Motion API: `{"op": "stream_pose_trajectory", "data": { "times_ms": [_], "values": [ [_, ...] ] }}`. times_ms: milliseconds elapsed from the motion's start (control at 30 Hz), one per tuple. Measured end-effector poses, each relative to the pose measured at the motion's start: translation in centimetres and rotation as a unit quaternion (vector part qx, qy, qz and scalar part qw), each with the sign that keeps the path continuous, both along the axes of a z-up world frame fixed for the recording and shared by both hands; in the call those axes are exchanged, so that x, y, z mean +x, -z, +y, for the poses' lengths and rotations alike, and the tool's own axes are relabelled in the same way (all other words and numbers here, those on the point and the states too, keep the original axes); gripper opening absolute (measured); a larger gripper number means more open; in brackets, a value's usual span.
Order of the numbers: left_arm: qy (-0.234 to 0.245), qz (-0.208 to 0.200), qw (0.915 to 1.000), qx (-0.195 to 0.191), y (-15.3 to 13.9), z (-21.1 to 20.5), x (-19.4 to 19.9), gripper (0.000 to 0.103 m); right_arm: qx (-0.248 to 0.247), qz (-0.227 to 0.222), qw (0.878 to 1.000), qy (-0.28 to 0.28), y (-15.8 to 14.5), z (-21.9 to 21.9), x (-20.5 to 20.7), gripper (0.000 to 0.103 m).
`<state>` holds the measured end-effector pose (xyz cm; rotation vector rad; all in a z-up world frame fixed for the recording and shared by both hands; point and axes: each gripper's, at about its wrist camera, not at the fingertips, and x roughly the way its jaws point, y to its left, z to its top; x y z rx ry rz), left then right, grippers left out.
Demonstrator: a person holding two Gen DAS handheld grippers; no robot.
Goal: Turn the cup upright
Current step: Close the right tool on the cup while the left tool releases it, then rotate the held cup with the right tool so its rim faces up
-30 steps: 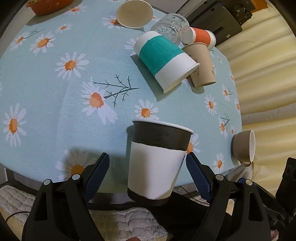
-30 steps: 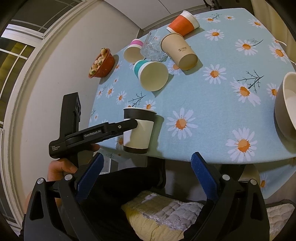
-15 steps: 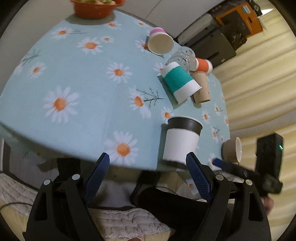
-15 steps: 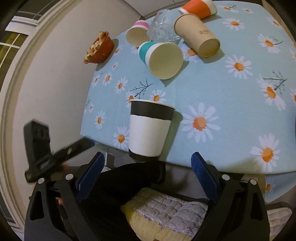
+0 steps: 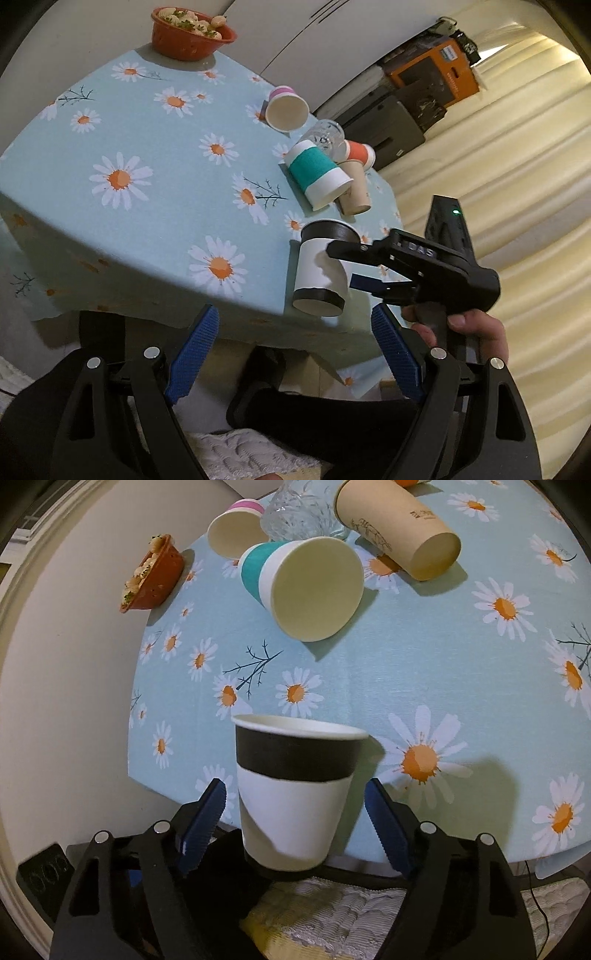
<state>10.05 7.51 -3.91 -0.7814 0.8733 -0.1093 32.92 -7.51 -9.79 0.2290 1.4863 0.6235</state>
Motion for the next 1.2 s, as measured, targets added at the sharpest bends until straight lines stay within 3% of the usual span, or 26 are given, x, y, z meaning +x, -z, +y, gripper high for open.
{"op": "stream_pose_trajectory", "data": {
  "times_ms": [67, 167, 500, 667, 800, 900, 967, 1067, 1200],
  "values": [
    [-0.002, -0.008, 1.0, 0.0, 0.3, 0.0, -0.3, 0.083, -0.004, 0.007, 1.0, 0.001, 0.5, 0.2, 0.2, 0.077],
    [-0.006, -0.015, 0.9999, -0.004, 0.7, 0.2, -0.5, 0.083, -0.009, 0.017, 1.0, 0.0, 1.1, 0.2, 0.4, 0.068],
    [-0.017, -0.035, 0.9991, -0.019, 1.2, 1.3, -0.4, 0.083, -0.016, -0.008, 1.0, 0.006, -0.2, 0.4, 0.4, 0.066],
    [-0.016, -0.049, 0.9985, -0.017, 0.6, 2.2, -0.1, 0.083, -0.022, -0.071, 0.997, 0.008, -3.0, 0.5, -0.6, 0.066],
    [-0.016, -0.067, 0.9976, -0.01, -0.2, 2.9, 0.3, 0.083, -0.02, -0.151, 0.988, 0.015, -5.5, 0.5, -2.5, 0.066],
    [-0.019, -0.083, 0.9963, -0.006, -0.5, 3.6, 0.2, 0.083, -0.019, -0.22, 0.975, 0.024, -7.0, 0.5, -4.1, 0.066],
    [-0.015, -0.093, 0.9952, -0.024, -0.3, 4.1, 0.1, 0.083, -0.014, -0.282, 0.959, 0.034, -8.2, 0.4, -5.6, 0.066],
    [-0.021, -0.106, 0.9933, -0.04, -0.4, 4.7, -0.2, 0.083, -0.017, -0.386, 0.921, 0.053, -9.4, 0.4, -8.2, 0.066],
    [-0.033, -0.122, 0.991, -0.045, -0.8, 5.2, -0.6, 0.083, -0.008, -0.444, 0.893, 0.075, -9.3, 0.7, -10.3, 0.066]
  ]
}}
